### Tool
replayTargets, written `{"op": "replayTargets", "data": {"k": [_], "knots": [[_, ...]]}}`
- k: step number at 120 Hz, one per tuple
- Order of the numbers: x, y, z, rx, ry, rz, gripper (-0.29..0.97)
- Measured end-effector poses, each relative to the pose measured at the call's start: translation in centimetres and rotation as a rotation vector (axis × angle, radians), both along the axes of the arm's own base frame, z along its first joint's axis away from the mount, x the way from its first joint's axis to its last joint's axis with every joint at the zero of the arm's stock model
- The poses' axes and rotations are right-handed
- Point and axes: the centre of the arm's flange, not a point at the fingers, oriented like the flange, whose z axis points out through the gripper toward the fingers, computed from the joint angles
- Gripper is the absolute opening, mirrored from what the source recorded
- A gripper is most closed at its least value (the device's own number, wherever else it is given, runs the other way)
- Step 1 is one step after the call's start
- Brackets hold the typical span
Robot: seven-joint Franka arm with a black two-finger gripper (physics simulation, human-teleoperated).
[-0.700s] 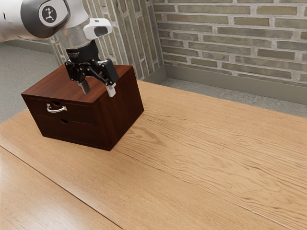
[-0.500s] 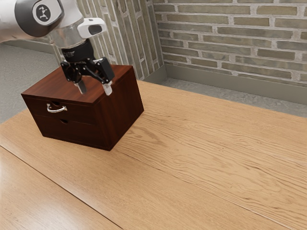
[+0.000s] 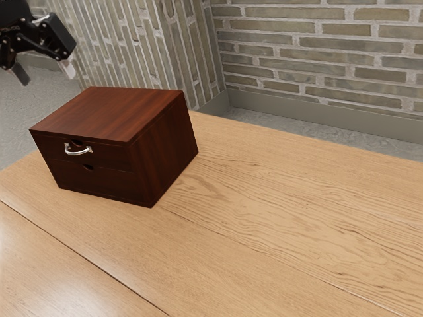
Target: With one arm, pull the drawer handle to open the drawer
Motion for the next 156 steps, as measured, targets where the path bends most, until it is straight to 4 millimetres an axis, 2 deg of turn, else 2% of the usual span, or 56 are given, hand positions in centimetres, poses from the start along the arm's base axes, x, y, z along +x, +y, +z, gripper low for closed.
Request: {"op": "replayTargets", "data": {"k": [10,21,32,45,52,63,74,88,96,118,123,127,144,149,156], "knots": [[-2.8,5.7,-1.1,-0.032,0.037,0.243,0.68],[-4.9,9.3,-2.1,-0.066,0.059,0.435,0.68],[-4.7,10.3,-3.2,-0.094,0.079,0.541,0.68],[-1.6,11.7,-6.9,-0.134,0.149,0.633,0.68],[-0.7,11.7,-7.7,-0.147,0.161,0.673,0.68],[-0.1,11.9,-8.8,-0.172,0.170,0.736,0.68],[0.1,13.3,-10.4,-0.205,0.164,0.812,0.68],[-2.2,16.3,-9.4,-0.239,0.069,0.932,0.68],[-3.4,18.3,-9.9,-0.253,0.027,0.998,0.68],[-6.5,23.9,-15.2,-0.291,-0.037,1.130,0.68],[-7.3,24.1,-16.2,-0.304,-0.058,1.132,0.68],[-7.1,23.9,-16.9,-0.312,-0.075,1.118,0.68],[-1.1,18.7,-18.1,-0.340,-0.124,0.951,0.67],[-0.2,18.2,-18.2,-0.341,-0.140,0.929,0.66],[0.0,18.5,-18.4,-0.341,-0.162,0.925,0.66]]}}
